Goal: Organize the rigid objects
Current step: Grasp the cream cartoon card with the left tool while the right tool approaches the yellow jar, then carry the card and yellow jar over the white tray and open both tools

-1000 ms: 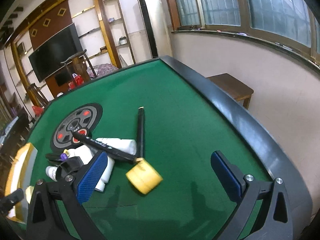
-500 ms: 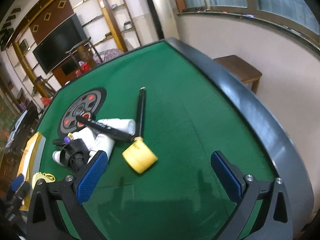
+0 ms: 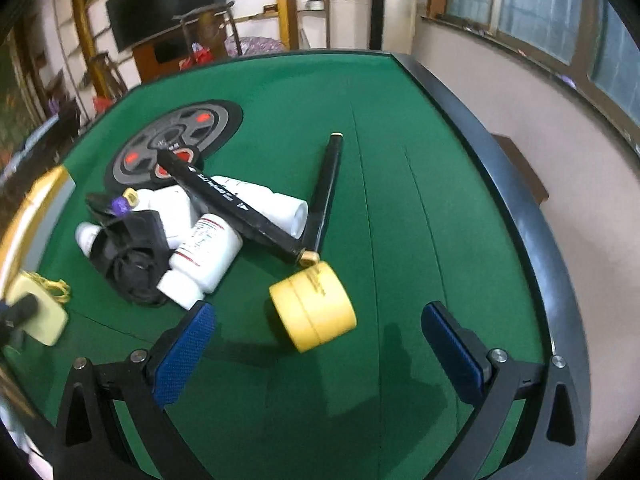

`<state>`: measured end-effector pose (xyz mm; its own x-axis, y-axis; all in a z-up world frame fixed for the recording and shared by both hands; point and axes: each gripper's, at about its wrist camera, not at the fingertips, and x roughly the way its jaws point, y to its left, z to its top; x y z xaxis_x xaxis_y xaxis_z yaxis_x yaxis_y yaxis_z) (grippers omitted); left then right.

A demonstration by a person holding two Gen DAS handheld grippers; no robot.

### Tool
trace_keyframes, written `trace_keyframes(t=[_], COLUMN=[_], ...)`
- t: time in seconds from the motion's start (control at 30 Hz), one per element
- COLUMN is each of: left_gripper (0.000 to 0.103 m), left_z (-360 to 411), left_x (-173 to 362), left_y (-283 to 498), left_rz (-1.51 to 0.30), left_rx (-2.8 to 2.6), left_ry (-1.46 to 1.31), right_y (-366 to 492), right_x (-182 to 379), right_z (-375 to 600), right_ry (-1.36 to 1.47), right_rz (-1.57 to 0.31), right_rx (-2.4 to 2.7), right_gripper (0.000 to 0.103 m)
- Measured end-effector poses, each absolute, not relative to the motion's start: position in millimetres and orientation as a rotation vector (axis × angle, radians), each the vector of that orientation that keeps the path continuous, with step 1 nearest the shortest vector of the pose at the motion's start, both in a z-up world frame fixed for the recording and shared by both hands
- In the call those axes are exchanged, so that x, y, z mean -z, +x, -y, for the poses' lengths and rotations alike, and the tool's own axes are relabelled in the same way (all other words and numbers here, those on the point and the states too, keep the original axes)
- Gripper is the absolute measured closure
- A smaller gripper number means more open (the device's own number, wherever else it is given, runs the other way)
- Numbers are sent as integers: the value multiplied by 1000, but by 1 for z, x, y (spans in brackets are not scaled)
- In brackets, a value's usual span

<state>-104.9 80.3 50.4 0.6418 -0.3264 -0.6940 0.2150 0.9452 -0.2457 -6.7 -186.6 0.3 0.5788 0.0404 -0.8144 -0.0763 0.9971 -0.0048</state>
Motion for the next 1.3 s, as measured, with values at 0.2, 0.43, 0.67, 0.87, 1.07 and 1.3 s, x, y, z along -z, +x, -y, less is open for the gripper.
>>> trace_keyframes(t=[0.2, 0.43, 0.67, 0.87, 1.07, 1.3], left_gripper=[85, 85, 85, 85, 85, 85], left_z=[-88, -114, -160, -208, -250, -296], left_x=[-71, -103, -145, -198, -270, -292], left_y=[-118, -146, -181, -202, -211, -173], left_rz=[-785, -705, -610, -502, -393, -367], left_rx=[345, 374, 391, 371, 270, 112], left_ry=[-183, -229, -312, -343, -302, -231], right_y=[2, -29, -86, -106, -91, -30], right_x=[13, -5, -80, -163, -253, -299], right_z=[185, 180, 134, 71, -2, -89], right_ry=[-66, 33, 37, 77, 93, 131], right_rz=[-1014, -966, -817, -700, -580, -606], right_rx=[-111, -182, -351, -606, -877, -972], right_gripper=[65, 66, 66, 65, 65, 65])
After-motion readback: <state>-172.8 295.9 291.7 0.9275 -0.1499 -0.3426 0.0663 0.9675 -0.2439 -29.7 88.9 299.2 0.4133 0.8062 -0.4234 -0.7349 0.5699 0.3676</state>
